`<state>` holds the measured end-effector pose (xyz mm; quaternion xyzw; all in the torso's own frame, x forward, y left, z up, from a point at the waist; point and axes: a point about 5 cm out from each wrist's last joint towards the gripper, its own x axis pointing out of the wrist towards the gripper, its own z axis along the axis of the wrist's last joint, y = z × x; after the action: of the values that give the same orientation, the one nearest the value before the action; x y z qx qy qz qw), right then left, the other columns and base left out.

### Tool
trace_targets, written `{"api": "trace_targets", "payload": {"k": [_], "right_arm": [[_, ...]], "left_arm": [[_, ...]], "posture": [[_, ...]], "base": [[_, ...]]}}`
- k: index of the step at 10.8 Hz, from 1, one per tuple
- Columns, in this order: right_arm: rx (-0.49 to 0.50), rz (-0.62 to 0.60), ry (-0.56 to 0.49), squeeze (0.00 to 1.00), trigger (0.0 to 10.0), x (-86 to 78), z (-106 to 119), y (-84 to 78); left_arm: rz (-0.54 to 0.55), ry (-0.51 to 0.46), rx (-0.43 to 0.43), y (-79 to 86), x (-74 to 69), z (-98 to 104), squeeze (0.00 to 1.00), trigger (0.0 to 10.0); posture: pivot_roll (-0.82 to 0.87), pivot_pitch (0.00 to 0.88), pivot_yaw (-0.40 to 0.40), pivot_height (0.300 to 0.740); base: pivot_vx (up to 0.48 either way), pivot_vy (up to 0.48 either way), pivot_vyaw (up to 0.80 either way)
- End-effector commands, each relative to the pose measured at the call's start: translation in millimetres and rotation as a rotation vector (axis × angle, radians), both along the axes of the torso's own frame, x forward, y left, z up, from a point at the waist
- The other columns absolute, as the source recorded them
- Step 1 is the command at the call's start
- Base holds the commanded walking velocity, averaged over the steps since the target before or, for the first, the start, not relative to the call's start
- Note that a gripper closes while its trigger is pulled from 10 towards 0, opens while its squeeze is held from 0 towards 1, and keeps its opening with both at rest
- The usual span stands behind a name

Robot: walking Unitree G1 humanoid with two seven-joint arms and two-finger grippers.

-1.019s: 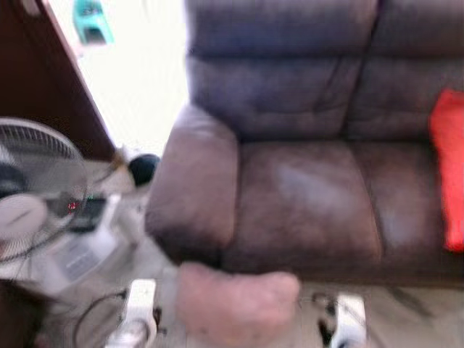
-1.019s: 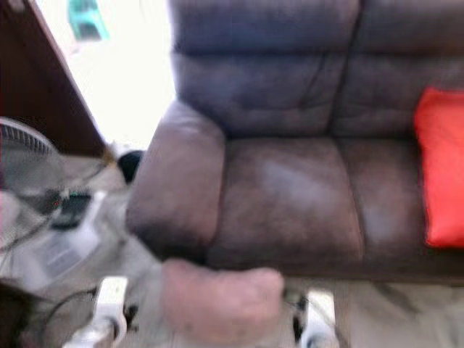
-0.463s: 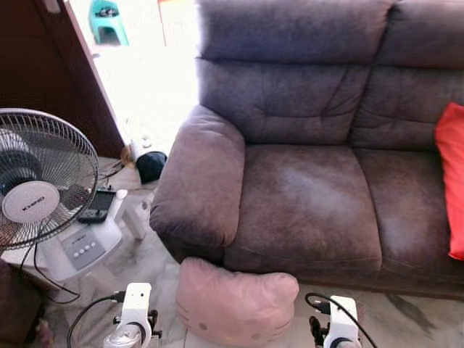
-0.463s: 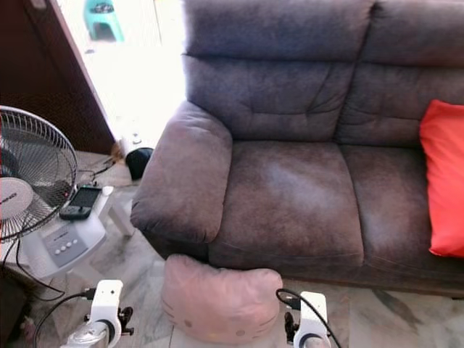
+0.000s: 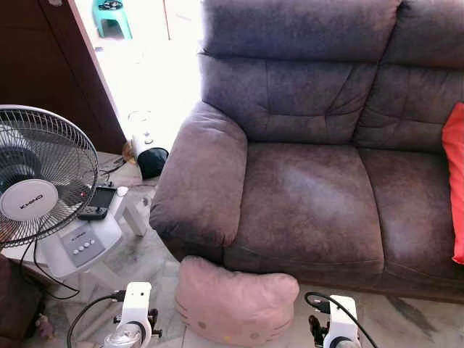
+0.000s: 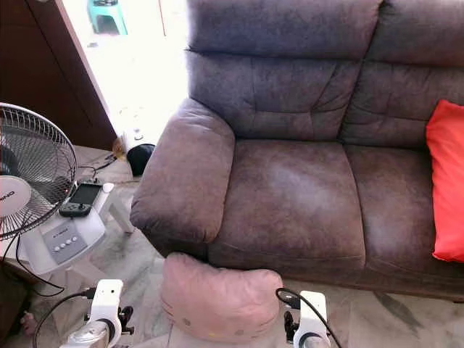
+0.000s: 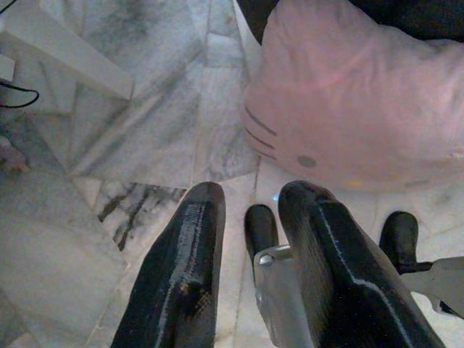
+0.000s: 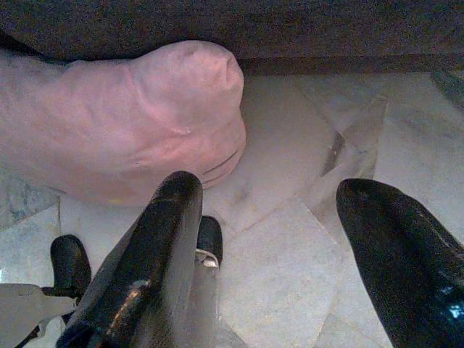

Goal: Move the pillow to the sofa from floor

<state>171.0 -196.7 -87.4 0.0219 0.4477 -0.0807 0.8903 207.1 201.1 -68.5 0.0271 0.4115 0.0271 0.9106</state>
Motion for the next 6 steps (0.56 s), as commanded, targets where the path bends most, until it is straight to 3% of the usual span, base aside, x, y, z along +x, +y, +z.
{"api": "trace_targets", "payload": {"k": [1,4,6], "right_arm": [[0.006,-0.007,0.012,0.0,10.0,-3.1,-1.6,0.6],[0.005,-0.003,0.014,0.0,10.0,-3.0,-1.6,0.7],[0.005,-0.005,0.013,0.0,10.0,-2.8,-1.5,0.6]], "left_arm": [[-0.021,0.027,0.009,-0.1,-4.5,-2.8,0.0,10.0],[-0.027,0.026,0.004,-1.0,-4.2,-2.8,0.0,10.0],[-0.028,0.025,0.002,-1.0,-4.3,-2.8,0.0,10.0]], "posture": [[0.07,0.073,-0.008,0.74],[0.07,0.073,-0.009,0.74],[0.07,0.075,-0.009,0.74]], "base": [[0.0,0.0,0.0],[0.0,0.0,0.0],[0.263,0.0,0.0]]}}
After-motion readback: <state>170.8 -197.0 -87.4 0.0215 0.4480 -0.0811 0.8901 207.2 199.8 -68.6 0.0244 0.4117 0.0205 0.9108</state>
